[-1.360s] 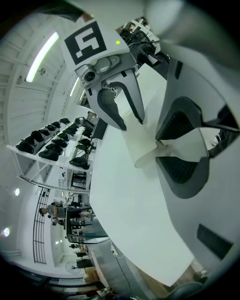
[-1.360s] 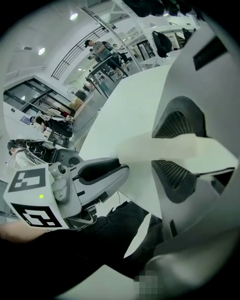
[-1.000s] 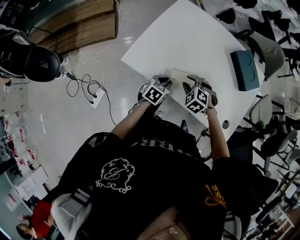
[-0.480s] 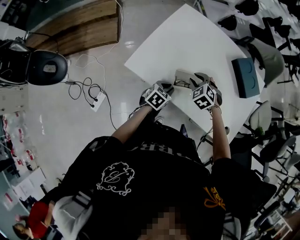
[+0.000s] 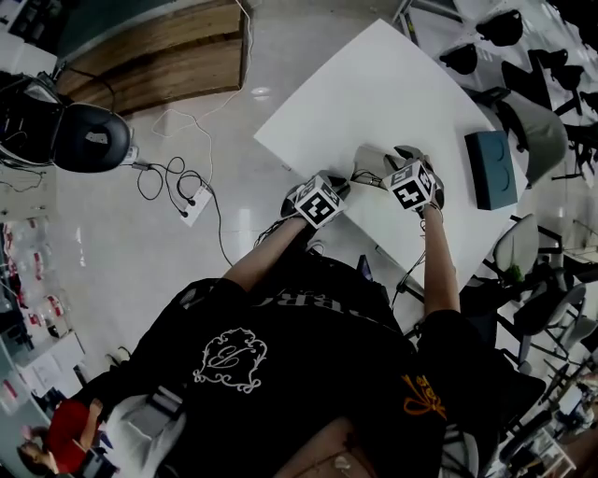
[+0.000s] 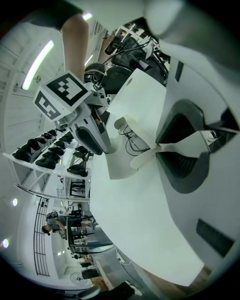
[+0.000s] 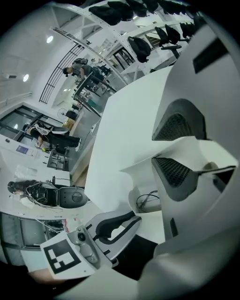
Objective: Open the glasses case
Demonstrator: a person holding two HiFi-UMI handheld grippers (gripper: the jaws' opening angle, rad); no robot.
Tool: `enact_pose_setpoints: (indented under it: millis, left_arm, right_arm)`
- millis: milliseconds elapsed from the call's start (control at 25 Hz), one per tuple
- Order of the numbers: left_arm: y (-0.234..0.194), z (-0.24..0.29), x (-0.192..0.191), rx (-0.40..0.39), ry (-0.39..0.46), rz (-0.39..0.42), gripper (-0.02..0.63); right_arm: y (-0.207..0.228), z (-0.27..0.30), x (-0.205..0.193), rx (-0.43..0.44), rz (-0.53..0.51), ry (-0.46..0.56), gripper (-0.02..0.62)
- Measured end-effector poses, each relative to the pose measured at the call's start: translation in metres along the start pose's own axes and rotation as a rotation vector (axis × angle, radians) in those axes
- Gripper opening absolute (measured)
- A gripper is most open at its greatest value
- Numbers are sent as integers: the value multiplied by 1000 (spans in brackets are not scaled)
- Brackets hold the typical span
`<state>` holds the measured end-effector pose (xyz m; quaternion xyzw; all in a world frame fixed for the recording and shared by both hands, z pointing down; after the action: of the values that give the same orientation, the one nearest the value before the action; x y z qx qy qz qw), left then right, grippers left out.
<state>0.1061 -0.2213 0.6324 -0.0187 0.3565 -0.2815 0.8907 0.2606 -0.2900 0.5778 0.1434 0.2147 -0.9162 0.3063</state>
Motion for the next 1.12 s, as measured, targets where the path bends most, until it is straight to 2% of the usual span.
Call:
enact_pose_setpoints:
  millis: [280, 520, 800, 1000, 1120]
  left_arm:
    - [0, -1, 0, 4, -3, 8, 67]
    - [1, -1, 0, 8, 1, -32, 67]
    - [6, -14, -1, 26, 17, -30, 67]
    - [15, -39, 7, 49, 113, -73, 67]
    - [26, -58, 12, 71, 164, -65, 67]
  right_arm:
    - [3, 0, -3, 22, 110, 17, 126]
    - [-1, -24, -4, 5, 162, 73, 132]
    - [-16, -68, -11, -8, 360, 220, 130]
    - [-32, -102, -28, -6, 558, 369, 99]
    - [-45, -125, -39, 5, 646, 445, 95]
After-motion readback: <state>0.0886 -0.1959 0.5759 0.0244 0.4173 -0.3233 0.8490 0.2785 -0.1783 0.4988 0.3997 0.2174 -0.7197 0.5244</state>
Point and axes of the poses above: the fingertips, and each gripper's own axes: z forward along the fingers, y to its right, x out of its top, the point moved 8 cm from there along -z, backward along the fingers, and after that the axes turned 3 degrees about -y, right-handed, at the moved point
